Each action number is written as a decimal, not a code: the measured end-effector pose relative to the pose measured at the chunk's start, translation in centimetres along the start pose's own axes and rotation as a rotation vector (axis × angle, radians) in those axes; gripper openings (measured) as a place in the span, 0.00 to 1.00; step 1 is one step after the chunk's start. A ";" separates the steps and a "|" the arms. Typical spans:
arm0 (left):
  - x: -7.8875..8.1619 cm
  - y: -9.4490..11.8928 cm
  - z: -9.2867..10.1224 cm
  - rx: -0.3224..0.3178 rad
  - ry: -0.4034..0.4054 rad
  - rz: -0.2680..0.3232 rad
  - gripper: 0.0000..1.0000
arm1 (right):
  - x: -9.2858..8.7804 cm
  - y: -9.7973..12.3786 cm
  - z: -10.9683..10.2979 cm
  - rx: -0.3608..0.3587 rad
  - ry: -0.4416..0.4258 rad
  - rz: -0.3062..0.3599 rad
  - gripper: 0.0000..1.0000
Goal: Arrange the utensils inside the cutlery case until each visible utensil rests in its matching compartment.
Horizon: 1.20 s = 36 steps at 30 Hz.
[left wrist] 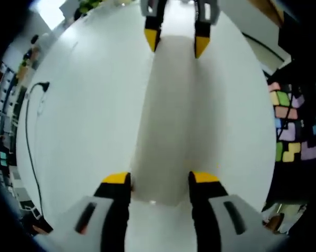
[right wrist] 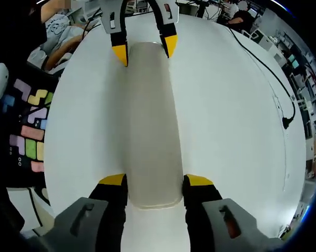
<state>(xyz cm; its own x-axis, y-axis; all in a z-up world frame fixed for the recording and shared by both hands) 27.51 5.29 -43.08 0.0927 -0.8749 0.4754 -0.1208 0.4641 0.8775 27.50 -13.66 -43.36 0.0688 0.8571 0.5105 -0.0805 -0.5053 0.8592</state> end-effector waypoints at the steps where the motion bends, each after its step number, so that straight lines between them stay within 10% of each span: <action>1: 0.0 0.0 0.0 -0.009 0.007 0.000 0.46 | 0.0 -0.1 0.1 0.007 -0.004 0.001 0.44; 15: 0.3 -0.6 -0.3 -0.069 0.029 -0.068 0.48 | 0.3 -0.4 0.1 0.022 -0.032 -0.062 0.45; 36: 0.2 -0.5 -0.4 -0.076 0.006 0.003 0.45 | 0.1 -0.3 0.1 0.040 0.000 -0.021 0.43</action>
<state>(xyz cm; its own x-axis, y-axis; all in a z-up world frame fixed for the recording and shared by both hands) 28.00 4.97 -43.39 0.0984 -0.8729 0.4779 -0.0452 0.4759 0.8784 27.60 -13.42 -43.55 0.0700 0.8675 0.4924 -0.0395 -0.4908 0.8704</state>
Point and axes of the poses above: the point that each gripper's makers call its tool centre point, and the gripper's own axes: y roughly backward along the fingers, z roughly to its right, x roughly out of its top, the point moved 4 cm from there along y, roughly backward along the fingers, and after that the axes turned 15 degrees about z, right-handed, at the moved point
